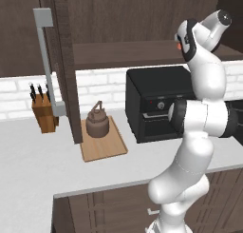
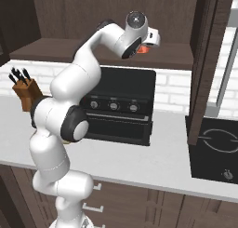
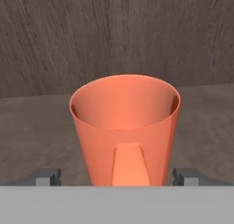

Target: Pick the kettle from the counter and place it on the tray. Then pick the mug from the cabinet and place it on the tray. Then close the cabinet doors.

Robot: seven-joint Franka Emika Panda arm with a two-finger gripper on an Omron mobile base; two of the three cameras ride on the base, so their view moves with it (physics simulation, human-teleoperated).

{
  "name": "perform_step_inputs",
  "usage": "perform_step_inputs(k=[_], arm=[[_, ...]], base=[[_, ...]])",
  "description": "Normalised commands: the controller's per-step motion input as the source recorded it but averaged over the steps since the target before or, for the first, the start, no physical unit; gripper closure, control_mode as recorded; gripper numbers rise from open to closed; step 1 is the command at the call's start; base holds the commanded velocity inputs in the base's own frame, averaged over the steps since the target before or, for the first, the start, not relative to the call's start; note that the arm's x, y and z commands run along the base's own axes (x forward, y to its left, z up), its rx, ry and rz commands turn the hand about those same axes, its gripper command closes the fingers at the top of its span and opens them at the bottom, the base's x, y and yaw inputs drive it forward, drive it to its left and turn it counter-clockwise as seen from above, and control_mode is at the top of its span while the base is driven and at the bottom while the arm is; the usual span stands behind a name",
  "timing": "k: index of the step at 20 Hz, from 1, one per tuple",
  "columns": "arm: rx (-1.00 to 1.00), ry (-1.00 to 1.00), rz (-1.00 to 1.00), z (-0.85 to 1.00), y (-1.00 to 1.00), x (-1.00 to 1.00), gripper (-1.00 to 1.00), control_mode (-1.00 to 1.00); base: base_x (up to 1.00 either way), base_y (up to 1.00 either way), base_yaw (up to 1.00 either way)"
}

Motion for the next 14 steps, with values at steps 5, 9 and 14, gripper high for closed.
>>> perform_step_inputs(k=[5, 9, 14], arm=[[0.0, 0.0, 0.0, 0.0, 0.0, 0.0, 1.0, -1.0], [0.0, 0.0, 0.0, 0.0, 0.0, 0.0, 1.0, -1.0], [0.0, 0.0, 0.0, 0.0, 0.0, 0.0, 1.0, -1.0]], base=[[0.0, 0.0, 0.0], [0.0, 0.0, 0.0], [0.0, 0.0, 0.0]])
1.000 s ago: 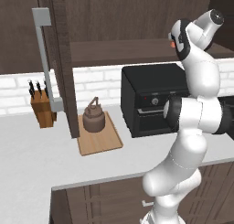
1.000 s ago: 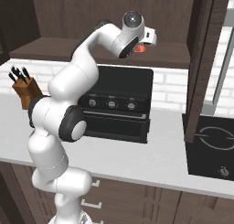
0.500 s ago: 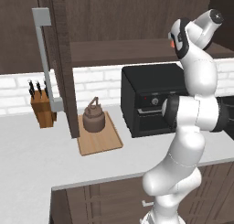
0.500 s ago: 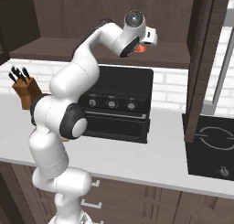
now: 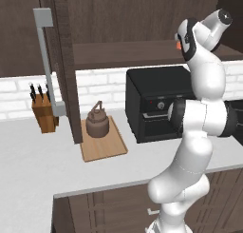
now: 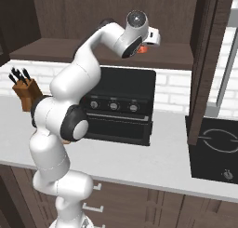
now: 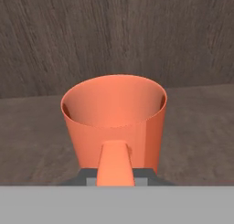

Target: Pick the kettle from the counter and place it on the tray. Then pick the mug from the cabinet and place it on the tray. Then close the cabinet doors.

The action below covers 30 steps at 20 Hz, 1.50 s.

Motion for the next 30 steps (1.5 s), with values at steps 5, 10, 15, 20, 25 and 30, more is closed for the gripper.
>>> perform_step_inputs(k=[5, 10, 15, 20, 25, 30], arm=[[0.0, -0.08, 0.02, 0.0, 0.04, -0.29, 1.0, -1.0], [0.0, -0.14, 0.09, 0.0, 0.23, -0.83, 1.0, -1.0], [-0.03, -0.12, 0.18, 0.0, 0.45, -1.0, 1.0, -1.0], [-0.1, -0.1, 0.4, 0.0, 0.89, -1.0, 1.0, -1.0], [-0.18, -0.03, 0.44, 0.0, 1.0, -0.99, 1.0, -1.0], [-0.13, 0.0, 0.43, -0.01, 1.0, -0.91, 1.0, -1.0]], base=[[0.0, 0.0, 0.0], [0.0, 0.0, 0.0], [0.0, 0.0, 0.0], [0.0, 0.0, 0.0], [0.0, 0.0, 0.0], [0.0, 0.0, 0.0]])
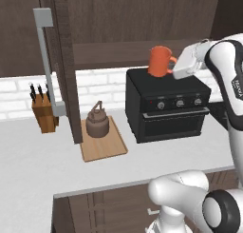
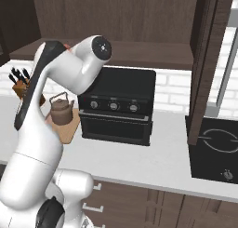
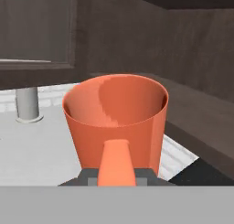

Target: Pick the kettle from the counter and place it on the tray. Then pick the mug from the cabinet and place it on the tray. Then close the cabinet doors.

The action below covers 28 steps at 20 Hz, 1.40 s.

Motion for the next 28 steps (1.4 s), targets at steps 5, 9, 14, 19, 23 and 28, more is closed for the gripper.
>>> perform_step_inputs(k=[5, 9, 14, 19, 23, 28], arm=[[-0.04, 0.0, 0.25, -0.1, 0.56, -0.4, 1.0, -1.0], [0.0, 0.0, 0.0, 0.0, 0.0, 0.0, 1.0, -1.0], [0.0, 0.0, 0.0, -0.01, 0.0, -0.02, 1.0, -1.0], [0.0, 0.09, 0.0, -0.63, 0.23, -0.02, 1.0, -1.0], [0.0, 0.15, 0.04, -1.0, 0.54, -0.11, 1.0, -1.0], [0.0, 0.19, 0.05, -1.0, 0.64, 0.0, 1.0, -1.0]], base=[[0.0, 0.0, 0.0], [0.0, 0.0, 0.0], [0.0, 0.0, 0.0], [0.0, 0.0, 0.0], [0.0, 0.0, 0.0], [0.0, 0.0, 0.0]])
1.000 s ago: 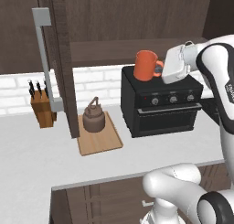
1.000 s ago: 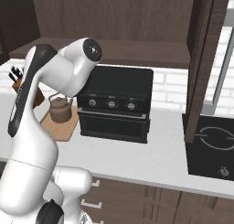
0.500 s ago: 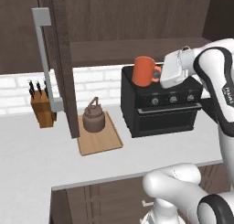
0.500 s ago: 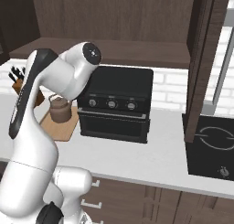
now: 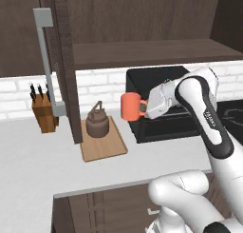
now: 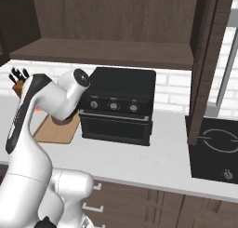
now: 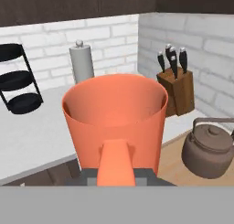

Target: Pick the kettle from the counter and place it on the tray. Then pick the mug from the cabinet and place it on the tray. Then close the cabinet doors.

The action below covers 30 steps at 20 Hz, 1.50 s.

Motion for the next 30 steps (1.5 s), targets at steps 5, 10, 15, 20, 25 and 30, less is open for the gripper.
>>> perform_step_inputs(k=[5, 10, 15, 20, 25, 30], arm=[[0.0, 0.27, 0.04, -1.0, 0.63, 0.04, 1.0, -1.0], [0.0, 0.2, 0.01, -0.95, 0.35, 0.27, 1.0, -1.0], [0.0, 0.02, 0.0, -0.64, 0.11, 0.39, 1.0, -1.0], [0.0, -0.01, 0.0, -0.32, 0.06, 0.41, 1.0, -1.0], [0.0, -0.04, 0.0, -0.28, 0.24, 0.37, 1.0, -1.0], [0.0, -0.12, 0.0, -0.26, 0.25, 0.33, 1.0, -1.0]], base=[[0.0, 0.0, 0.0], [0.0, 0.0, 0.0], [0.0, 0.0, 0.0], [0.0, 0.0, 0.0], [0.0, 0.0, 0.0], [0.0, 0.0, 0.0]])
